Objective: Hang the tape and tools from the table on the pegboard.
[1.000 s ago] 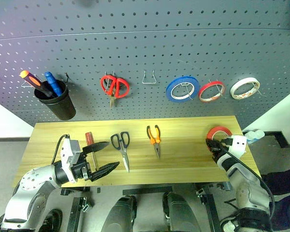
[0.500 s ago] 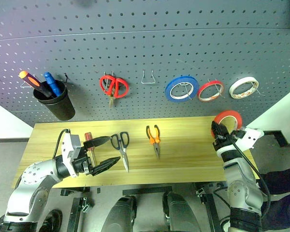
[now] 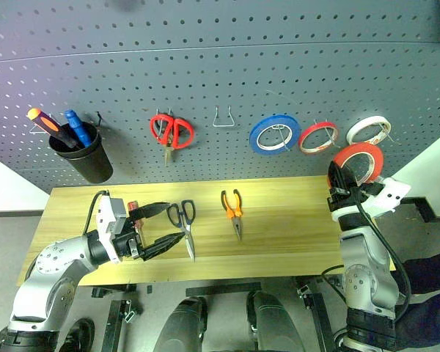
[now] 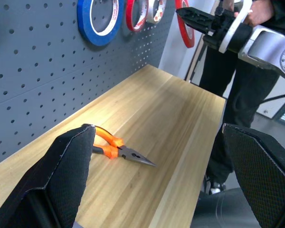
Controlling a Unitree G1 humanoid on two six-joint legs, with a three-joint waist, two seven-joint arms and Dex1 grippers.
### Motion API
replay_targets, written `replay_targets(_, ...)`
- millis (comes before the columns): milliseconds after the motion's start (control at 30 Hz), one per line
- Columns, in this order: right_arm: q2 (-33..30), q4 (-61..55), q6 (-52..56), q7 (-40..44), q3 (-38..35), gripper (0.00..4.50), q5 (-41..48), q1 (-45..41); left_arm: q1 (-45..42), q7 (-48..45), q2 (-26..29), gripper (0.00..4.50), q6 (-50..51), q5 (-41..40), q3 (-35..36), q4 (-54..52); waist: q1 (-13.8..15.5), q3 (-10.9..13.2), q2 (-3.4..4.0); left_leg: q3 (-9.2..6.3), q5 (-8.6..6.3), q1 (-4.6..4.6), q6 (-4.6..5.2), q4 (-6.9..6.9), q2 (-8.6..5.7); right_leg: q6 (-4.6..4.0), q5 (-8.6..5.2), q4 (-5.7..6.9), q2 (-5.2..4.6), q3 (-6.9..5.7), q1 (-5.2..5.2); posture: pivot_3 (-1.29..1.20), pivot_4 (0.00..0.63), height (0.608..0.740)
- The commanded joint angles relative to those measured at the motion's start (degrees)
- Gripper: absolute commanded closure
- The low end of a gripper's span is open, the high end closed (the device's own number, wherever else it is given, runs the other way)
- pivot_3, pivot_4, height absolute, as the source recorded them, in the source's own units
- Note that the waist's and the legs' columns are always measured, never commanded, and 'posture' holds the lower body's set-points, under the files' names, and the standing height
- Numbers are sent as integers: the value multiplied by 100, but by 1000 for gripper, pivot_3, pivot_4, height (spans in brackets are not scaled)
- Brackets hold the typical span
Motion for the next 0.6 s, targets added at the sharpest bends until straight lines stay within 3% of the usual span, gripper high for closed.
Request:
replay_targets(33,6,-422,-271,62,47,3788,98,-53,8,-2,15,0,23,-116,24,-206,0,0,0,1,0,1,0,0,0,0,1,2,0,0,0,-63,197,740)
replay_targets(600,-126,-639,-188,227,679,3788,16,-106,-124,169,18,0,247,-162,27,-399,-1,0,0,3,3,2,-4,7,0,0,1,18,1,3,-5,-65,197,740)
